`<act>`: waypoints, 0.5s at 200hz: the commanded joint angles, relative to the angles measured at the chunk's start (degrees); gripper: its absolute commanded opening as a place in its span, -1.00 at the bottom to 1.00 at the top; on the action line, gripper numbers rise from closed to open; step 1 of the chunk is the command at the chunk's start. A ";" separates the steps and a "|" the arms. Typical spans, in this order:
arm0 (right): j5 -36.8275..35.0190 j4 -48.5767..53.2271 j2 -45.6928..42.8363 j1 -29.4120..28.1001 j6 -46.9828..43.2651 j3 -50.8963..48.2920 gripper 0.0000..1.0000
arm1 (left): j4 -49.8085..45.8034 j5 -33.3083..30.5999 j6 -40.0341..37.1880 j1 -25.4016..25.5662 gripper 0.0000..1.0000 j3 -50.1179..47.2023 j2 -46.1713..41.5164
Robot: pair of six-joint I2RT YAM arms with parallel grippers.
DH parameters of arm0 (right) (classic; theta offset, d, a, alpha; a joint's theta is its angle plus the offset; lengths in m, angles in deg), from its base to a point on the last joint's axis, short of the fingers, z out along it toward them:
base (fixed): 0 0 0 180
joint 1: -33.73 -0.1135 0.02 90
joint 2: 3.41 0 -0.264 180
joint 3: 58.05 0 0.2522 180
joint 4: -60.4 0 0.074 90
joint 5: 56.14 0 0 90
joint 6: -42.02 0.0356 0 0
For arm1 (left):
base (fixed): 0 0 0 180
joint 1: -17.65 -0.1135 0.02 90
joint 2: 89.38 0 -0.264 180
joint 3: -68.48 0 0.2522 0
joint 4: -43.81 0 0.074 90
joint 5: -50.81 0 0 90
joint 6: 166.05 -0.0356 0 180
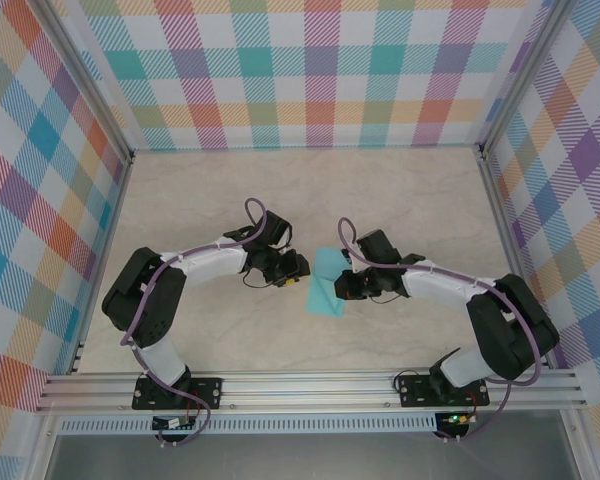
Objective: Fold a paper plane with a square sheet of paper (pick it up from the middle)
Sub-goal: Fold the triangle a second time at the center of the table.
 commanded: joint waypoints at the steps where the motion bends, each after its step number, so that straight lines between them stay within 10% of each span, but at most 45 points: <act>1: 1.40 2.40 1.15 1.02 -1.56 2.28 -0.84 | -0.04 1.85 -1.18 0.15 -0.31 0.09 -0.09; 100: -0.78 5.36 4.42 1.88 -3.55 4.92 -0.76 | -0.12 4.38 -2.27 1.41 -0.32 2.52 1.71</act>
